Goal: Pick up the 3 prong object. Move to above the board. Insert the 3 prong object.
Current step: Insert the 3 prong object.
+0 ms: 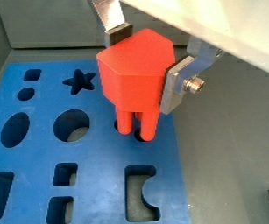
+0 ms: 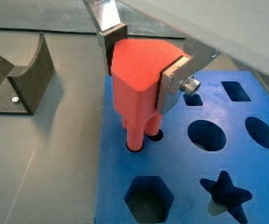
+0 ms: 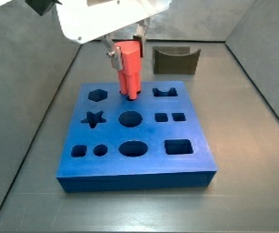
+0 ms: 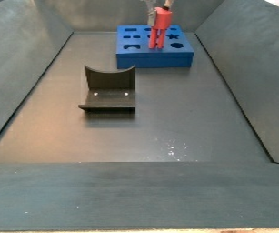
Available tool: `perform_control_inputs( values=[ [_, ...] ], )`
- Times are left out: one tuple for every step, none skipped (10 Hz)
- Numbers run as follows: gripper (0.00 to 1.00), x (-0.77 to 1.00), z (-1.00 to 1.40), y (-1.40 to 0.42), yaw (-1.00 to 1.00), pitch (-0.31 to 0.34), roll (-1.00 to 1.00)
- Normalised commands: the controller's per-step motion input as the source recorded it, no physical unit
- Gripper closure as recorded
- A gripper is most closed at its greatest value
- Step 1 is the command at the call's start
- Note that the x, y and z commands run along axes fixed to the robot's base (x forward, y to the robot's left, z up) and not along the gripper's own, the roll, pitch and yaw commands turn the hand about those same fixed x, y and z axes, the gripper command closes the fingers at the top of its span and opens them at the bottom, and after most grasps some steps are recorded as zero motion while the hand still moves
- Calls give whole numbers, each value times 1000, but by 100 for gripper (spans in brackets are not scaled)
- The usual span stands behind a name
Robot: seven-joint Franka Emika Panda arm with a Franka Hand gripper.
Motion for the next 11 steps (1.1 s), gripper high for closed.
perform_control_inputs(
  values=[
    [100, -374, -391, -54, -237, 40, 143],
    [100, -260, -303, -26, -306, 9, 83],
    [100, -11, 0, 0, -203, 66, 54],
    [100, 0, -60, -9, 0, 0, 43],
    [100, 0, -231, -89, 0, -51, 26],
    [100, 80, -231, -157, 0, -26, 26],
    [100, 120, -206, -200, -6, -49, 9],
    [100, 171, -217, -191, -94, -54, 0],
    [100, 86, -377, -171, -129, -77, 126],
    [100, 63, -523, -149, -154, -114, 180],
    [100, 109, -571, -166, -163, -43, 254]
  ],
)
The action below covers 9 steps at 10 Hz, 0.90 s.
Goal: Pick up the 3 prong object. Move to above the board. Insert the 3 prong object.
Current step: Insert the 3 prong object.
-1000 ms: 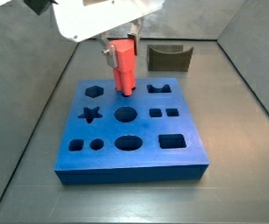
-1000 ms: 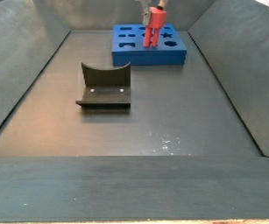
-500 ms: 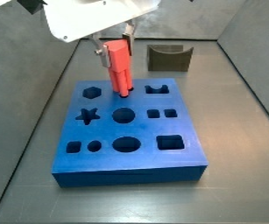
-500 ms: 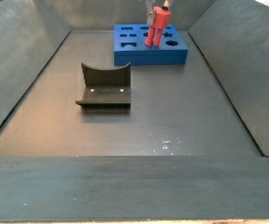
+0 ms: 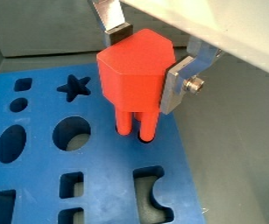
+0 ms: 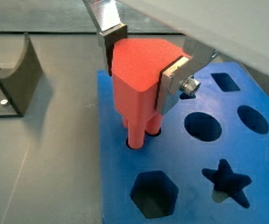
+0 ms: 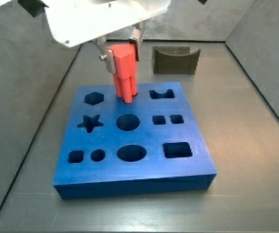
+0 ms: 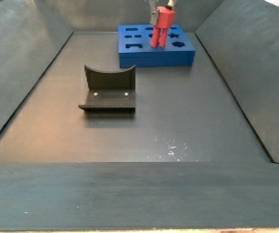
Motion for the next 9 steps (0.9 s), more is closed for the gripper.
perform_control_inputs(
  values=[
    [100, 143, -674, -171, -203, 0, 326],
    [100, 160, -709, -180, -297, -6, 354],
    [100, 143, -700, -209, -360, -9, 371],
    [100, 129, -731, -174, -363, -60, 337],
    [100, 140, -883, -174, -337, -34, 426],
    [100, 169, -949, -123, -240, 0, 429],
    [100, 29, -71, 0, -117, 0, 0],
    [100, 0, 0, 0, 0, 0, 6],
    [0, 0, 0, 0, 0, 0, 0]
  ],
)
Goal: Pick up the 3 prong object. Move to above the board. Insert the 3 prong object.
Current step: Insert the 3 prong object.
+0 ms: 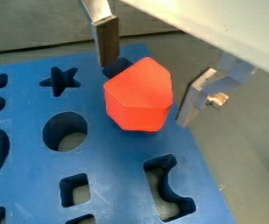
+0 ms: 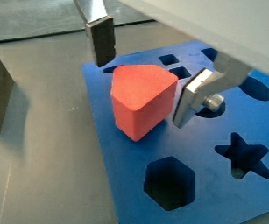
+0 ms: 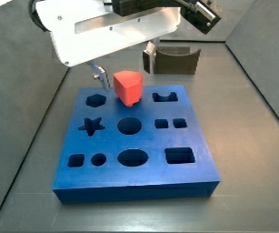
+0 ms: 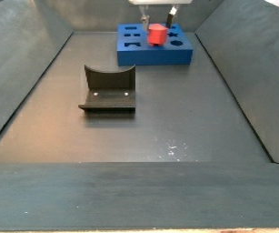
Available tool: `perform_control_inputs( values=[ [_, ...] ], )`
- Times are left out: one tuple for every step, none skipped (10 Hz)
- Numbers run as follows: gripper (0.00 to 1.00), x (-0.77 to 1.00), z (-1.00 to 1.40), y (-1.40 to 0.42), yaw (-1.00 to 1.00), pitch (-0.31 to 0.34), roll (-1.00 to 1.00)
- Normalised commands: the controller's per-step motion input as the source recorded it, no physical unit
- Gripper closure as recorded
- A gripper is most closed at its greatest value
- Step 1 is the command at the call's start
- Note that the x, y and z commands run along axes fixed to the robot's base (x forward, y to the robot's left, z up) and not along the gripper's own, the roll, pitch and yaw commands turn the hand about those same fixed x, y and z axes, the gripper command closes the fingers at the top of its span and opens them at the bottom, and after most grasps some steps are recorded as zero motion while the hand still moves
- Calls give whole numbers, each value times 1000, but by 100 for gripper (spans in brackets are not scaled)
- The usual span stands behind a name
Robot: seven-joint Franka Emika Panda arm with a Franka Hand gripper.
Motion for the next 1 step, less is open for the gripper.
perform_control_inputs(
  values=[
    [0, 0, 0, 0, 0, 0, 0]
  ],
)
